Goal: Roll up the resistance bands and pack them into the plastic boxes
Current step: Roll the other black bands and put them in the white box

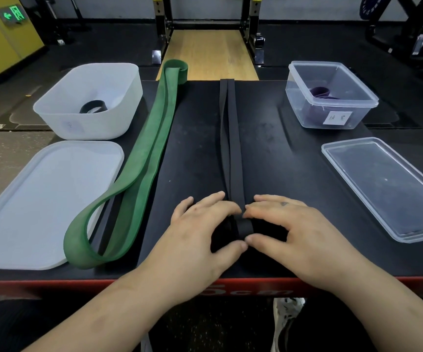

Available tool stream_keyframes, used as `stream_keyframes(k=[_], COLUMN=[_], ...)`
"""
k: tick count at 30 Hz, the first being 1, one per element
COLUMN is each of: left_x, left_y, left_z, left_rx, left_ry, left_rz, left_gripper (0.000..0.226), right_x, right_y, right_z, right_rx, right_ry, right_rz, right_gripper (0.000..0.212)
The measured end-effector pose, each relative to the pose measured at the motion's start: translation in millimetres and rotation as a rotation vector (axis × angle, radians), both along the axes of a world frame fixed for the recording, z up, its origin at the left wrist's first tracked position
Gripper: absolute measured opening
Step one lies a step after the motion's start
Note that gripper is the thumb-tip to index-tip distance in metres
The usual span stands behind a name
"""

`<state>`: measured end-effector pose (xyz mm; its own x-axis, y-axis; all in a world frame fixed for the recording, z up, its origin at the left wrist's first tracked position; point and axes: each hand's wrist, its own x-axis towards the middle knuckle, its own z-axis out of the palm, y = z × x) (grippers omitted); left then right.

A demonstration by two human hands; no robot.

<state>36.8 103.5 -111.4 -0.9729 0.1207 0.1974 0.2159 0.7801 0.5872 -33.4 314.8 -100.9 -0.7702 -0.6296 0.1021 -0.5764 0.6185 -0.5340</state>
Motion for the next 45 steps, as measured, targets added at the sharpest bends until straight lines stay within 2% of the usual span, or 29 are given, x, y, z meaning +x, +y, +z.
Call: stream_keyframes(k=[8, 12, 17, 23, 31, 35, 39, 43, 45], left_x=[-7.2, -12.8, -12.0, -1.5, 7.9, 5.3, 4.3, 3.5, 3.9], left_y=[-0.3, -2.7, -5.9, -11.2, -13.8, -14.1, -13.8, -12.1, -11.7], left_z=[-6.1, -0.2, 4.6, 9.6, 9.2, 8.9, 8.0, 9.3, 8.2], left_rx=[-0.023, -0.036, -0.007, -0.018, -0.007, 0.004, -0.01, -0.027, -0.041], left_ry=[0.085, 0.009, -0.025, -0.03, -0.075, -0.09, -0.107, -0.118, -0.112], left_rz=[0.055, 0.036, 0.001, -0.06, -0.047, -0.005, -0.021, -0.024, -0.022], left_gripper=[0.042, 0.05, 0.04, 0.041, 0.04, 0.05, 0.05, 0.041, 0.046], right_x=[-7.2, -8.9, -8.4, 0.6, 9.1, 15.0, 17.7, 17.9, 18.0], right_y=[-2.0, -2.8, -3.1, 1.9, -2.4, -1.0, -5.1, -6.8, -7.7], right_z=[-1.4, -1.4, 0.2, 0.7, -1.4, 2.4, 2.6, -0.1, 1.8], right_rx=[-0.068, -0.088, -0.099, -0.095, -0.023, -0.009, -0.006, -0.024, -0.038], right_ry=[-0.013, -0.055, -0.076, -0.127, -0.085, -0.076, -0.083, -0.05, -0.07], right_rz=[0.025, 0.014, 0.019, 0.052, 0.059, 0.017, 0.006, -0.038, -0.054], right_gripper=[0.031, 0.032, 0.028, 0.024, 0.054, 0.04, 0.039, 0.039, 0.039])
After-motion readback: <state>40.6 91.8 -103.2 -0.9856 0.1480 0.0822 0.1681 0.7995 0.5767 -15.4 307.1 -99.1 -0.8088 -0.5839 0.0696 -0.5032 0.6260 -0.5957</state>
